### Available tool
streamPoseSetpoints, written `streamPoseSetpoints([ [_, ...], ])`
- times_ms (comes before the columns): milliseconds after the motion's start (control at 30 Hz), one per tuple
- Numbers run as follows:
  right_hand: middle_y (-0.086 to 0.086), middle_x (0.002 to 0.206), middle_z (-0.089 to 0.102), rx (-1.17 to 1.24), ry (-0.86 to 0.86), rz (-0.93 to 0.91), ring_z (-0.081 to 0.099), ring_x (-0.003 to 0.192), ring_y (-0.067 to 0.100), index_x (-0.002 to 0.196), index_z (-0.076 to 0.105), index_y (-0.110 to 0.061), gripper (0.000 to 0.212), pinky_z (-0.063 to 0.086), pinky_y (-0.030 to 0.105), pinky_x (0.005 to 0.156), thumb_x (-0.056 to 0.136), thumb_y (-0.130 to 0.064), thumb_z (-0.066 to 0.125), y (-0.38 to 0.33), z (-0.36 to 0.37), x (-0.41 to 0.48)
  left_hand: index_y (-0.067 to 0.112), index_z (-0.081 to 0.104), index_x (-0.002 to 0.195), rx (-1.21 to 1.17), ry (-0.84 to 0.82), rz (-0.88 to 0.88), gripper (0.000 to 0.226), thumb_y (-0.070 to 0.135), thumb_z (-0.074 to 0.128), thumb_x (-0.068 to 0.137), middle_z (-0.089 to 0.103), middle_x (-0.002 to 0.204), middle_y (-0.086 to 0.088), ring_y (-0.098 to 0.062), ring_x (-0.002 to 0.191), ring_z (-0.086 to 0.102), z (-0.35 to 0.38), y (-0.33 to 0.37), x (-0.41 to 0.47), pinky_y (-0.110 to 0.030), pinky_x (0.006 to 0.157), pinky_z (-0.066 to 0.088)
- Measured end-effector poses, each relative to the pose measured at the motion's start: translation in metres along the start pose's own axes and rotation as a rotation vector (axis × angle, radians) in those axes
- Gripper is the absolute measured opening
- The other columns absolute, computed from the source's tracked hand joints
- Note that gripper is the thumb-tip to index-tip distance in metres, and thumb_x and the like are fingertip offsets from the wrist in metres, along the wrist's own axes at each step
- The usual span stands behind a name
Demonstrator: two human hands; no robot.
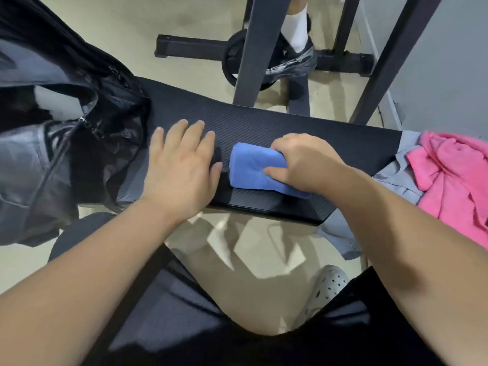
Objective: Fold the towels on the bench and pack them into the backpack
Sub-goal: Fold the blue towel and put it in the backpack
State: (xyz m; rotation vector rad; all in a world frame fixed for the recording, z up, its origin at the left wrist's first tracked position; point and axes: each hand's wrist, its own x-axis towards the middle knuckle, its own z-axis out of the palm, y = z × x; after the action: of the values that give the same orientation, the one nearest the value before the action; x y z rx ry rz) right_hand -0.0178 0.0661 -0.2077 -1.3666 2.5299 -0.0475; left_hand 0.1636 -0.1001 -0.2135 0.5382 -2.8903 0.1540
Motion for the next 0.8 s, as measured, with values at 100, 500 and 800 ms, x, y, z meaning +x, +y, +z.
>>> streamPoseSetpoints([
  [100, -0.007, 0.100, 0.049, 0.132, 0.108, -0.116, 0.051, 0.093, 0.019, 0.104, 0.058, -0.027, 0.028, 0.037, 0.034, 0.075, 0.090, -0.051, 0.059, -0.039, -0.014, 0.024, 0.008, 0.063, 0.119, 0.107, 0.131, -0.088, 0.042, 0.037, 0.056, 0.090, 0.056, 0.133, -0.014, -0.040, 0.122, 0.047, -0.024, -0.045, -0.007, -0.053, 0.096, 0.034],
  [500, -0.004, 0.097, 0.050, 0.440, 0.355, -0.373, 0.054, 0.077, 0.023, 0.084, 0.048, -0.023, 0.032, 0.050, 0.046, 0.068, 0.062, -0.038, 0.067, -0.182, -0.049, 0.098, 0.010, 0.058, 0.123, 0.114, 0.274, -0.487, 0.051, 0.045, 0.060, 0.085, 0.061, 0.111, -0.017, -0.040, 0.107, 0.050, -0.027, -0.150, -0.063, -0.056, 0.103, 0.029],
  [800, -0.007, 0.168, 0.009, 0.191, 0.101, -0.696, 0.062, 0.105, 0.010, 0.143, 0.045, -0.051, 0.079, 0.053, 0.037, 0.077, 0.070, -0.029, 0.069, -0.190, -0.072, 0.104, 0.014, 0.068, 0.102, -0.009, 0.458, -0.411, 0.030, 0.025, 0.063, 0.076, 0.063, 0.091, -0.008, -0.035, 0.092, 0.053, -0.014, -0.157, -0.058, -0.046, 0.094, 0.028],
])
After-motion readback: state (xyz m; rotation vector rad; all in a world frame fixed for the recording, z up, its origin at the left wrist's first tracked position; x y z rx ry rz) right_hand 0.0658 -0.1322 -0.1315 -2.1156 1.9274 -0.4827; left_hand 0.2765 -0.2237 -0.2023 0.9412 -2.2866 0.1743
